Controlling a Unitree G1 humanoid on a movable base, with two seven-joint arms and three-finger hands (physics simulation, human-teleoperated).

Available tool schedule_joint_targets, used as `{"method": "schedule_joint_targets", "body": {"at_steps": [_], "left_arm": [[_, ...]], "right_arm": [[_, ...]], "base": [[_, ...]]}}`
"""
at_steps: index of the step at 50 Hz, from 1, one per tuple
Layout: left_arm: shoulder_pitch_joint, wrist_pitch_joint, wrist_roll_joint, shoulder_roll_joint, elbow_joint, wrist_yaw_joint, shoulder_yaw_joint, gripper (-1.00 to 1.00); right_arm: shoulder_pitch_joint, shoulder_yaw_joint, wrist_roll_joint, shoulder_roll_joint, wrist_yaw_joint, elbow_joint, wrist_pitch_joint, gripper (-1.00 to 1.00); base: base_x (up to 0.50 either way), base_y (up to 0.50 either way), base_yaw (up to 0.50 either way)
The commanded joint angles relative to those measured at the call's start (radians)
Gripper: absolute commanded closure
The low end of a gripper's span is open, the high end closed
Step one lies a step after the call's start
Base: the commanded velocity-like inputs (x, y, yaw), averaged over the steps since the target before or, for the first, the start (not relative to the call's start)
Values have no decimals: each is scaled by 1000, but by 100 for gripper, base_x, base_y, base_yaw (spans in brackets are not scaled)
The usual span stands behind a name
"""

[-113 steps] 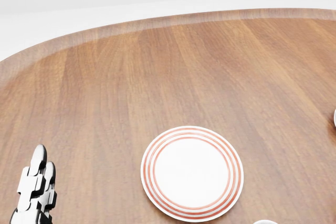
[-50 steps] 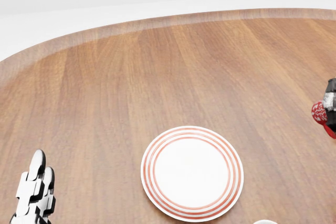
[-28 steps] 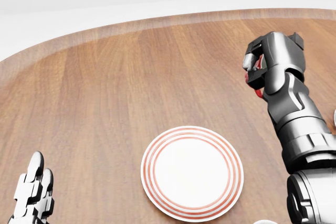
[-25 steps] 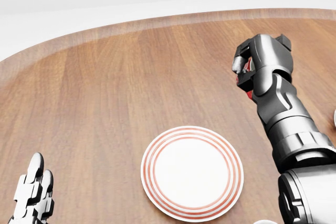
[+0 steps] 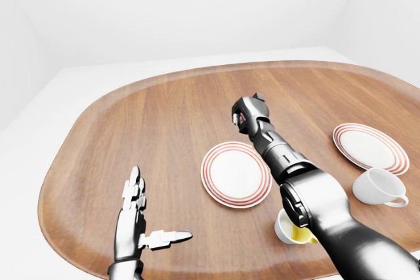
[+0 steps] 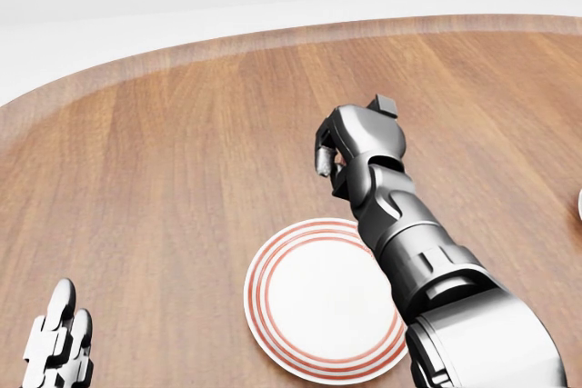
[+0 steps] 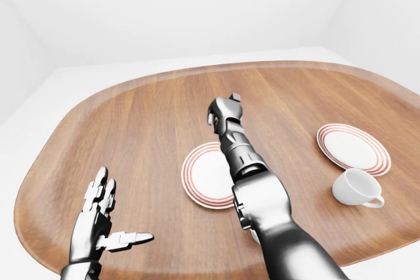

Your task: Put the red mug on the left plate.

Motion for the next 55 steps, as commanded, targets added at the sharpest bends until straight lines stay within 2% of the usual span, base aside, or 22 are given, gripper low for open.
{"method": "schedule_joint_targets", "body": {"at_steps": [1,7,16,17,19,22,31,41,50,55], "left_arm": [[5,0,-7,-4,6,-9,7,-100],[10,0,-5,-7,8,-13,7,-100],[9,0,-10,-7,5,-14,10,-100],[9,0,-9,-8,4,-14,11,-100],[7,0,-5,-10,3,-12,12,-100],[5,0,-6,-10,5,-13,12,-100],[2,0,-10,-11,4,-17,16,-100],[8,0,-11,-13,9,-19,16,-100],[13,0,-14,-12,19,-23,17,-100],[15,0,-17,-12,21,-27,18,-100]], "right_arm": [[17,28,-106,54,-24,12,0,100],[38,21,-133,58,-16,15,0,100],[70,-14,-76,71,34,16,0,100],[73,-18,-67,71,39,15,-6,100],[81,-29,-39,70,52,15,-37,100],[93,-32,-13,70,79,17,-59,100],[129,-37,19,75,115,24,-89,100],[151,-37,8,86,133,30,-82,100],[171,-43,-18,94,153,37,-54,100],[187,-32,-64,106,175,43,-10,100]], "base": [[0,0,0],[0,0,0],[0,0,0],[0,0,0],[0,0,0],[0,0,0],[0,0,0],[0,0,0],[0,0,0],[0,0,0]]}}
